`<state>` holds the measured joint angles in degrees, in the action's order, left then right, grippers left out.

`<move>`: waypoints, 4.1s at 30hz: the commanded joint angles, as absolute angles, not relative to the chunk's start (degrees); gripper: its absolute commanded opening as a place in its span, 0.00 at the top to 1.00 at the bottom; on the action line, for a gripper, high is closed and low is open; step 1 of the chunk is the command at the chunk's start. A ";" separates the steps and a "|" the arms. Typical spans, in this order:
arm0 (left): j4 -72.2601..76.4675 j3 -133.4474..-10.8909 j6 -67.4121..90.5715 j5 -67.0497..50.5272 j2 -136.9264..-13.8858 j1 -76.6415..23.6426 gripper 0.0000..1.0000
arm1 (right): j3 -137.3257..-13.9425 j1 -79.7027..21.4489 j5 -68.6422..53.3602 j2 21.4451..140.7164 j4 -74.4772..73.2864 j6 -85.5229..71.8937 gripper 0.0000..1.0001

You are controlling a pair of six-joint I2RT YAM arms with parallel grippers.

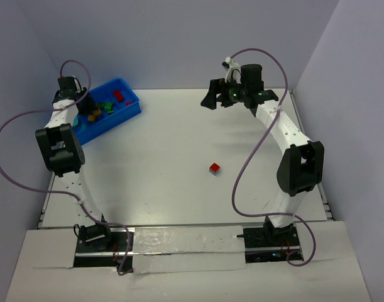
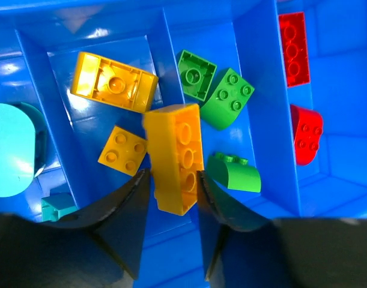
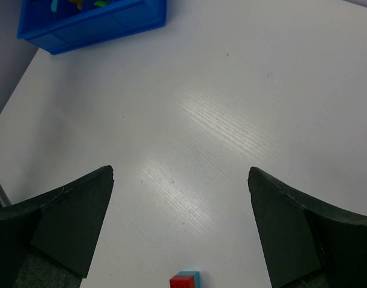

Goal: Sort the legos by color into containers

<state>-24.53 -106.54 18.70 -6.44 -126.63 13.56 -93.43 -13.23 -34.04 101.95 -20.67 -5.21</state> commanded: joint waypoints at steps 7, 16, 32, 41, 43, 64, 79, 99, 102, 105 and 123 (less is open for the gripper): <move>-25.19 -109.21 19.20 -8.85 -124.73 13.87 0.27 | -96.38 -13.13 -34.33 101.97 -20.57 -4.48 0.00; -20.28 -107.91 16.42 -17.22 -113.12 14.57 0.15 | -92.52 -13.11 -34.34 98.69 -28.79 7.02 0.04; -14.01 -90.80 3.98 -14.40 -95.52 5.02 0.08 | -79.23 -17.59 -23.99 94.28 -59.26 29.41 0.18; -14.02 -88.47 5.36 -12.23 -94.62 4.00 0.07 | -80.48 -25.73 -18.11 99.01 -59.88 26.17 0.18; -14.34 -88.42 5.15 -11.92 -94.57 3.96 0.07 | -81.46 -26.68 -16.73 100.80 -60.30 25.24 0.18; -14.62 -85.93 3.46 -11.50 -93.00 4.03 0.07 | -85.12 -31.71 -6.22 111.12 -54.56 17.24 0.32; -14.71 -86.57 4.57 -12.13 -94.13 3.99 0.07 | -85.46 -32.52 -6.50 112.68 -54.23 17.23 0.38; -15.17 -86.96 2.25 -24.31 -93.36 4.95 0.02 | -93.65 -24.69 -25.57 111.77 -54.70 21.16 1.00; -11.78 -84.38 3.85 -32.64 -91.63 5.45 0.01 | -104.34 -20.15 -36.00 113.87 -56.65 21.02 1.00; -6.80 -81.43 6.66 -44.31 -89.91 5.38 0.01 | -118.02 -17.08 -46.91 116.42 -55.86 18.00 1.00; 19.66 -78.02 35.51 -72.78 -93.06 -4.45 0.07 | -105.25 -20.15 -73.87 112.49 11.73 -38.62 1.00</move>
<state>10.70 -76.23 29.66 -65.87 -92.29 -1.41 -105.20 -18.75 -68.69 113.81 -3.54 -27.54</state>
